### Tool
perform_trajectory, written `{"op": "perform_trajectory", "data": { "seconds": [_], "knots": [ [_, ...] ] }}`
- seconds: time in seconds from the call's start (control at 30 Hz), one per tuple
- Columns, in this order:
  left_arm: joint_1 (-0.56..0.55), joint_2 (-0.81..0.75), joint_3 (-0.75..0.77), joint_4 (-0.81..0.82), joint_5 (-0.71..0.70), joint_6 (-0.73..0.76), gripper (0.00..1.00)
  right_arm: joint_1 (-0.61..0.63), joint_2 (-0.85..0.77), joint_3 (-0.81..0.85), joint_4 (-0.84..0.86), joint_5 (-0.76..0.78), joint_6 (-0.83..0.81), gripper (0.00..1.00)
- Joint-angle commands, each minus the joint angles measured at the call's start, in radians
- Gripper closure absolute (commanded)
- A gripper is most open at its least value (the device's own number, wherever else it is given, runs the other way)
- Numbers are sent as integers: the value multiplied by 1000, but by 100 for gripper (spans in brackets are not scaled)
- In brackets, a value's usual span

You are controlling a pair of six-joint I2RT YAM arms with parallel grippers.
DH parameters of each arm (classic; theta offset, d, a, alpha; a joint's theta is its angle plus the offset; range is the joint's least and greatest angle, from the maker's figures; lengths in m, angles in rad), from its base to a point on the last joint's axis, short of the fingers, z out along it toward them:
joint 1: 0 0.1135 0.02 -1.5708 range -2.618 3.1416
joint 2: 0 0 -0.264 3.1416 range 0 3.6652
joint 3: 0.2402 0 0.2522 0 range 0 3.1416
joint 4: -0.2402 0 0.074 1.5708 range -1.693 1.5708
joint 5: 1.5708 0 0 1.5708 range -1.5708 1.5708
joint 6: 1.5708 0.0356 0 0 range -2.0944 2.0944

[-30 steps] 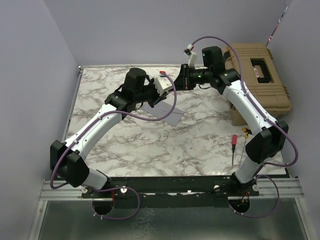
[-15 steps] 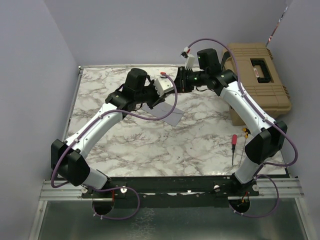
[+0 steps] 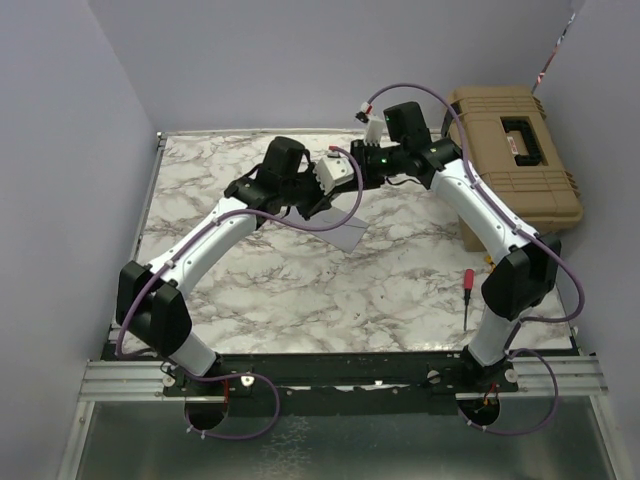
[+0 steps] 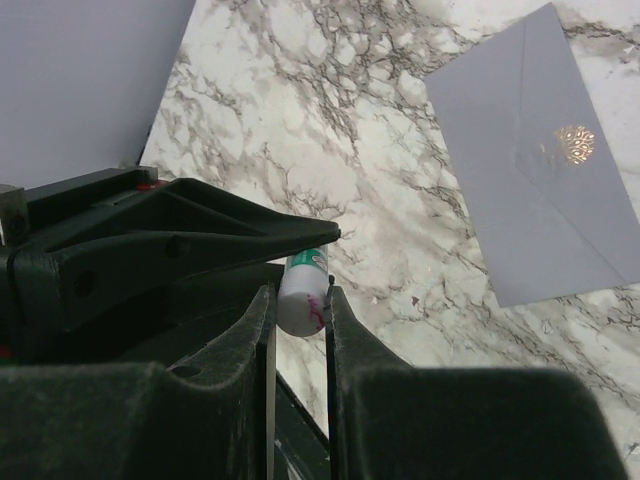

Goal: Place the letter into the envelope and seal it

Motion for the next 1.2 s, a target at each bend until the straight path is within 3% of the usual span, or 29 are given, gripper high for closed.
{"op": "perform_trajectory", "data": {
  "seconds": [0.0, 0.27, 0.57, 0.6, 0.77, 0.87, 0.93, 1.17],
  "knots": [
    [-55, -17, 160, 620, 144, -66, 100, 133, 96, -67, -197, -114, 7, 100],
    [-53, -48, 117, 586, 112, -33, 100, 130, 76, -51, -210, -48, 14, 100],
    [-52, -216, -229, 552, 15, -147, 100, 30, -29, 28, -84, 41, 162, 99],
    [-53, -230, -263, 548, 6, -170, 100, 22, -38, 40, -69, 38, 168, 95],
    [-53, -292, -404, 547, -14, -291, 100, -19, -71, 111, -25, 40, 232, 55],
    [-53, -326, -457, 552, -11, -365, 100, -29, -113, 91, 55, 51, 275, 36],
    [-53, -345, -476, 553, 2, -417, 100, -29, -147, 47, 102, 83, 305, 32],
    [-52, -380, -528, 591, 90, -581, 100, -30, -242, -114, 121, 278, 297, 33]
  ]
}}
